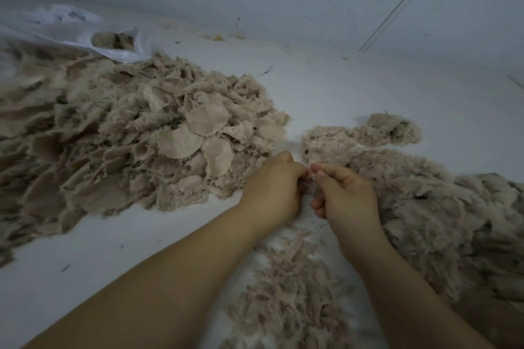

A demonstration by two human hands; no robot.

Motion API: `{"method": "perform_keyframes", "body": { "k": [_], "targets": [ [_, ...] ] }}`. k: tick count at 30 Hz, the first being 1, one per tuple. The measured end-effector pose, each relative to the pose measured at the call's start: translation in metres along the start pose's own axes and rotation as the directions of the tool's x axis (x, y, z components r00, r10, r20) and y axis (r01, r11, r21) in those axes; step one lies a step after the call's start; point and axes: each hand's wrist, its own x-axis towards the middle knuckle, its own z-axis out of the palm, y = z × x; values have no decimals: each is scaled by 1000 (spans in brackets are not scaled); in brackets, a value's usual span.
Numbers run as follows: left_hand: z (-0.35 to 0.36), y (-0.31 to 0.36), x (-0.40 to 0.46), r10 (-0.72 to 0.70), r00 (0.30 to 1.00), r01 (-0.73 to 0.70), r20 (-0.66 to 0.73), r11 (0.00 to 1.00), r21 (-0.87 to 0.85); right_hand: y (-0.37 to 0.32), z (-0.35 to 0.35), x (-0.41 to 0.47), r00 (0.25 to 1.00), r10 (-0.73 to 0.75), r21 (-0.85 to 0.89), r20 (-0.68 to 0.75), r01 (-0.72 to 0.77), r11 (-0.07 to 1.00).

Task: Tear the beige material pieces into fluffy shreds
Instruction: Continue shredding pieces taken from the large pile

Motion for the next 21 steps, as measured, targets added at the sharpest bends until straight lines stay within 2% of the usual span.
{"method": "perform_keyframes", "body": {
  "k": [2,4,7,10,13,16,21],
  "targets": [
    [0,-2,-2,14,998,-18,-53,997,-78,2,-1,3,999,40,-38,24,-39,999],
    [-3,-2,-5,26,986,-60,-165,977,-206,2,-2,4,997,67,-30,34,-66,997],
    [-8,-2,-8,-111,945,-32,-309,906,-423,0,-2,4,997,77,-35,20,-76,996],
    [-11,0,-9,-187,936,-26,-297,807,-590,1,-2,3,997,70,-53,19,-69,996],
    [-11,2,-9,-186,943,-35,-274,767,-641,2,-2,2,999,33,-112,40,-28,993],
    [-12,2,-9,-270,920,-7,-283,712,-702,3,-3,2,1000,-24,-155,4,24,988],
    [-19,-4,-6,-398,860,-8,-318,612,-791,3,-5,5,994,11,-26,-112,-14,1000]
  ]
}}
